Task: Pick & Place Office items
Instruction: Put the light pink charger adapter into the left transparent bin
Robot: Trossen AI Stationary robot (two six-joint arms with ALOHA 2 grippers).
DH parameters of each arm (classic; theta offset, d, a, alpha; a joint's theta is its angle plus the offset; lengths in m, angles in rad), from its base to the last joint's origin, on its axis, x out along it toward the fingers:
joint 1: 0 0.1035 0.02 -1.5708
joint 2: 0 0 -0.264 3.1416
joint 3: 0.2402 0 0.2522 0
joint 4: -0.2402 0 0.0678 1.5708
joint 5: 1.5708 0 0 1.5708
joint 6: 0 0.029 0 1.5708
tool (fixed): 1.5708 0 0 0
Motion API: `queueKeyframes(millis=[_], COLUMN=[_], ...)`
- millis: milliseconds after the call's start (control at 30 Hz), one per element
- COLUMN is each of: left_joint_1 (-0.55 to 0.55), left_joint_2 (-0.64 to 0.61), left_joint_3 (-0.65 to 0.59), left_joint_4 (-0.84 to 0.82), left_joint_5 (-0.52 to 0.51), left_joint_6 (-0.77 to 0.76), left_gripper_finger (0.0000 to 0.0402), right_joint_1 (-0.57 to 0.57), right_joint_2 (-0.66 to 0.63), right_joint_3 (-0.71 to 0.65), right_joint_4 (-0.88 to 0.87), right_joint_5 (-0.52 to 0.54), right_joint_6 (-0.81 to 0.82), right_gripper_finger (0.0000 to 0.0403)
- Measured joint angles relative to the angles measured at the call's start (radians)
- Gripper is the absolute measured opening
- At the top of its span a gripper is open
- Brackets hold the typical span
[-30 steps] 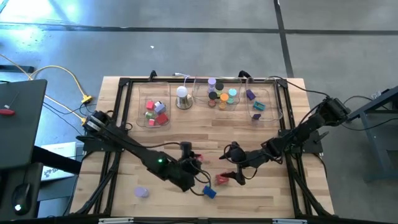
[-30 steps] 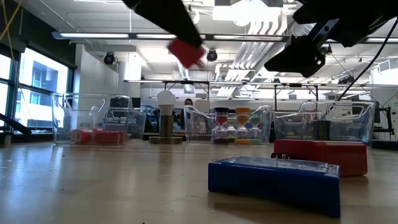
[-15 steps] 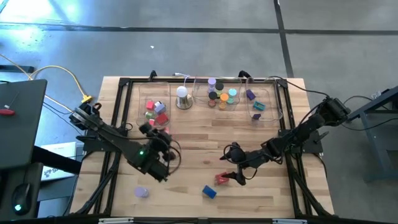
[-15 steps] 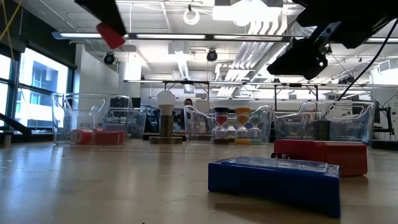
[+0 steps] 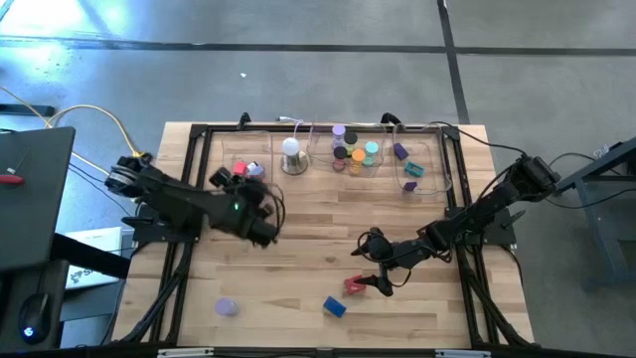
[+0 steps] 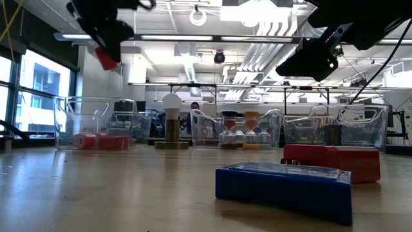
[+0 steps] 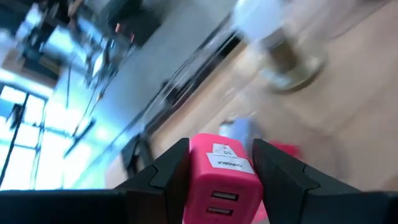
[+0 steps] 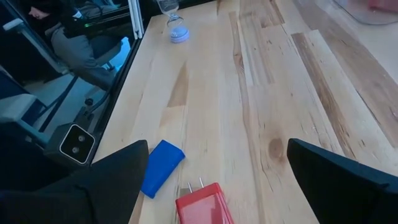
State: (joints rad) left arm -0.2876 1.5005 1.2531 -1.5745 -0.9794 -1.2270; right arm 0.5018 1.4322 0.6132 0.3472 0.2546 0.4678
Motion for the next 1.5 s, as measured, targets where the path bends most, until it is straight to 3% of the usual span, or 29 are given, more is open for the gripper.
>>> queueKeyframes(millis=[267, 567, 767, 900, 1133, 1500], left_joint_1=[0.203, 0.326, 0.541, 0.647, 0.684, 0.72], left_joint_2=[-0.147, -0.209, -0.207, -0.207, -0.206, -0.206], left_joint_3=[-0.145, -0.218, -0.244, -0.283, -0.354, -0.36], left_joint_4=[0.044, 0.468, 0.512, 0.607, 0.833, 0.839], left_joint_5=[0.089, 0.192, 0.235, 0.348, 0.406, 0.45], left_joint_6=[0.031, 0.471, 0.545, 0.622, 0.705, 0.658], left_gripper_finger=[0.0152, 0.0152, 0.0152, 0.0152, 0.0154, 0.0206], right_joint_1=[0.0, -0.001, -0.001, 0.0, 0.0, 0.0], right_joint_2=[0.0, 0.0, 0.0, 0.0, 0.0, 0.0], right_joint_3=[-0.001, -0.001, -0.001, -0.001, -0.001, -0.001], right_joint_4=[-0.02, -0.017, -0.014, -0.022, -0.054, -0.053], right_joint_5=[-0.002, 0.005, 0.005, 0.0, -0.003, -0.002], right_joint_6=[-0.001, -0.001, -0.001, -0.001, 0.006, 0.031], right_gripper_finger=[0.0372, 0.0372, 0.0372, 0.0372, 0.0372, 0.0372])
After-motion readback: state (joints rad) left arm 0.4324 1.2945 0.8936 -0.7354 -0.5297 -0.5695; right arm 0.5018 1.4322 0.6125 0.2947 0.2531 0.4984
